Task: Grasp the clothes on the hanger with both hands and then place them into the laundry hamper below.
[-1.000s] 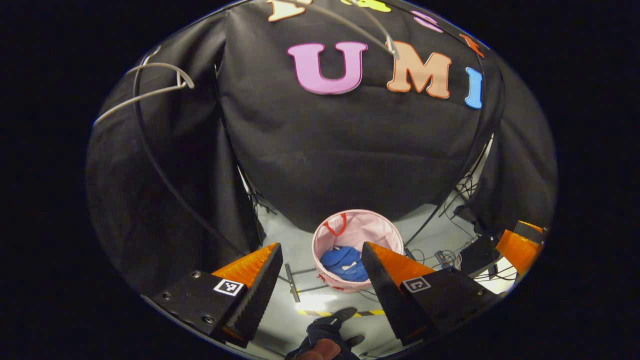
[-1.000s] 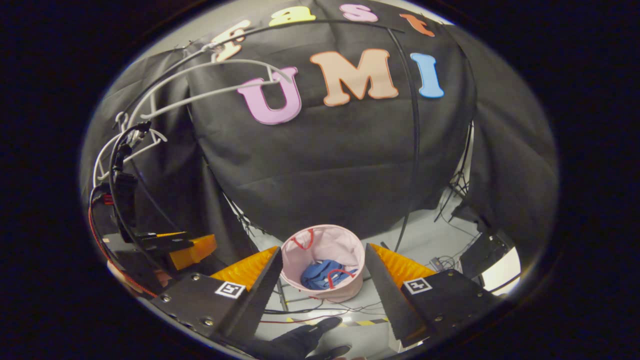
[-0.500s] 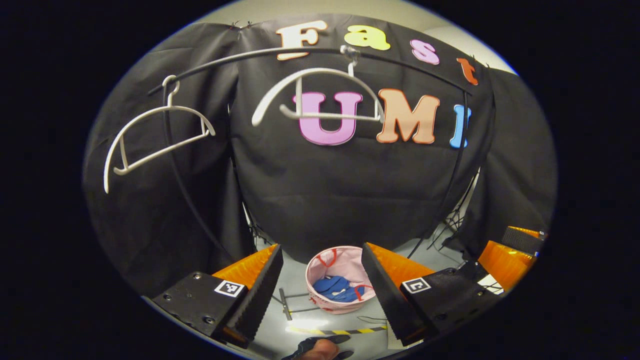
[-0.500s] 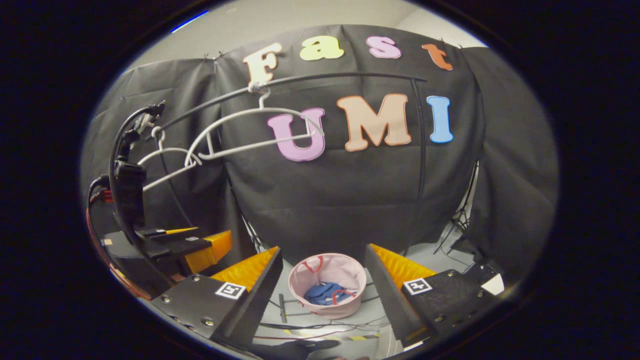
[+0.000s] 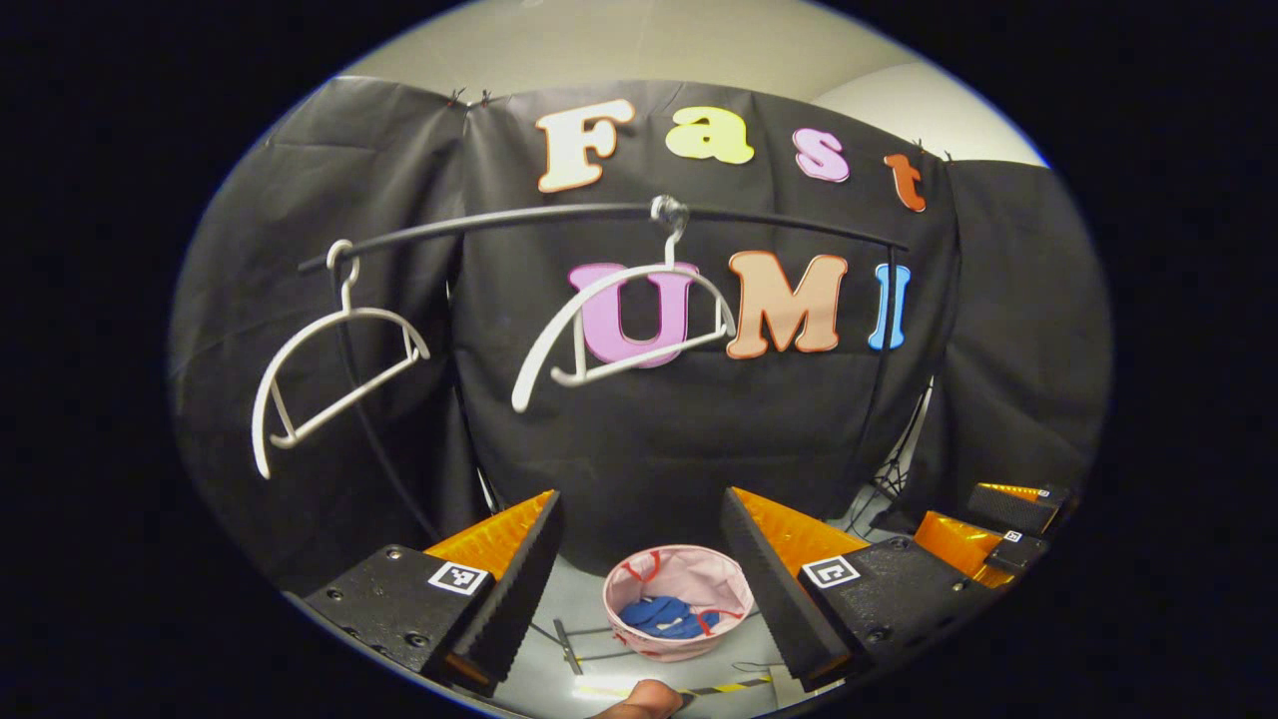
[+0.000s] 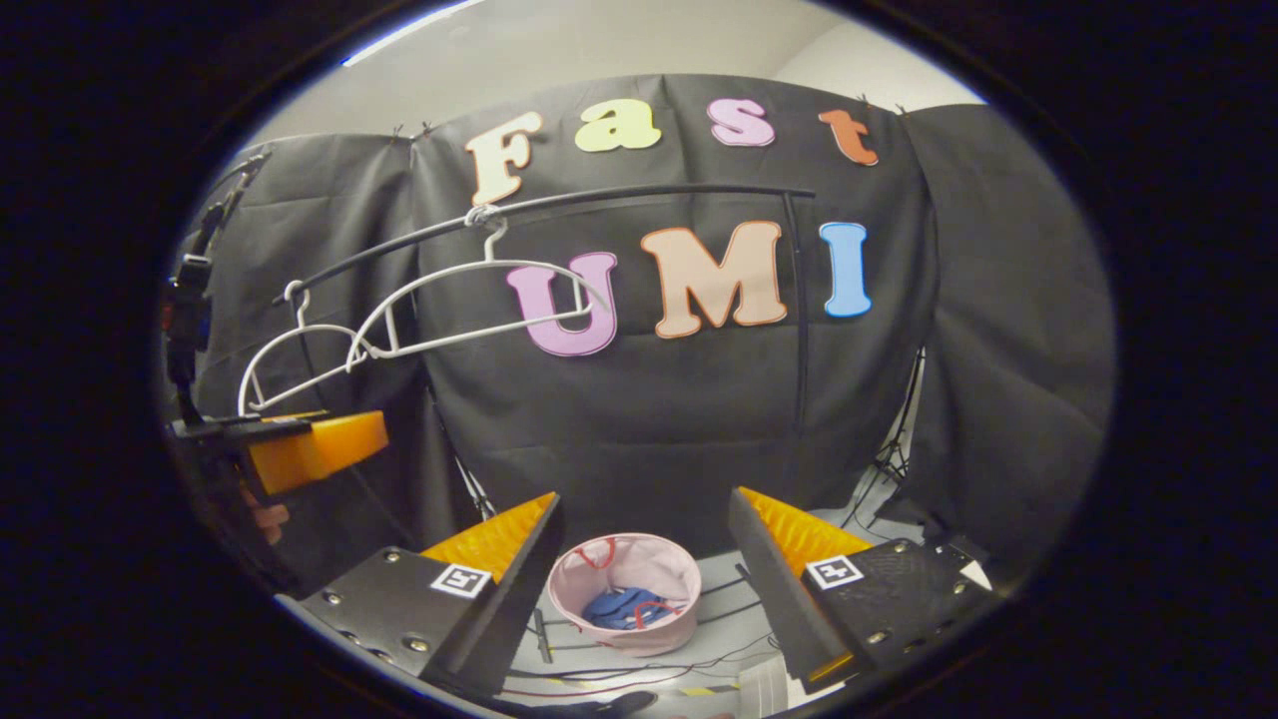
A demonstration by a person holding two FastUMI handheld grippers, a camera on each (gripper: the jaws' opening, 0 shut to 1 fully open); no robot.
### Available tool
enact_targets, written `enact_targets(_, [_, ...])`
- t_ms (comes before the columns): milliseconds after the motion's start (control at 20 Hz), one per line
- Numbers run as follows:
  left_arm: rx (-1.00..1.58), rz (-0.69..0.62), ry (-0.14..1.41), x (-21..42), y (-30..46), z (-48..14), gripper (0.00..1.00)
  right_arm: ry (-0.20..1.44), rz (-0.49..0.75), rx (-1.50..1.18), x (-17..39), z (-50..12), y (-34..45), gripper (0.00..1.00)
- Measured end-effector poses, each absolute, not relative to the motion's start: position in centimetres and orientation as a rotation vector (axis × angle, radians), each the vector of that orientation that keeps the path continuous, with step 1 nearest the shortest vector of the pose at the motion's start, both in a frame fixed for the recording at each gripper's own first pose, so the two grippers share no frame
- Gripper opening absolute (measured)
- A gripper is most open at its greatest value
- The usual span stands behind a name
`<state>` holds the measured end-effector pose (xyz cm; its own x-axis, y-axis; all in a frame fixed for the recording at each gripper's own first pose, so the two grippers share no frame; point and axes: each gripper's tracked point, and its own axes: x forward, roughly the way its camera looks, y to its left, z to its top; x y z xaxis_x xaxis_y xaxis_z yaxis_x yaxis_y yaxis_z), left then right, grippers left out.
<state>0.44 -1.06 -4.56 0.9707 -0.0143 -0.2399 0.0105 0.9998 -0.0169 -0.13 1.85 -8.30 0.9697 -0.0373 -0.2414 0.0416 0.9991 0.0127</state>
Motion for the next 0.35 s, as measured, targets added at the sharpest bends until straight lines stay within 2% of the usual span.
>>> enact_targets(100, [-0.003,-0.009,0.166,0.7,-0.9,-2.3,0.99,0.201,-0.036,0.03,0.0,-7.3,1.4,0.99])
enact_targets(150, [-0.022,-0.03,0.123,0.7,-1.4,-1.2,1.0,0.182,-0.032,0.035,0.0,-6.9,1.3,0.93])
enact_targets(350, [-0.035,-0.057,-0.005,0.7,-1.9,1.6,1.0,0.088,-0.038,0.038,-0.2,-4.8,0.2,0.92])
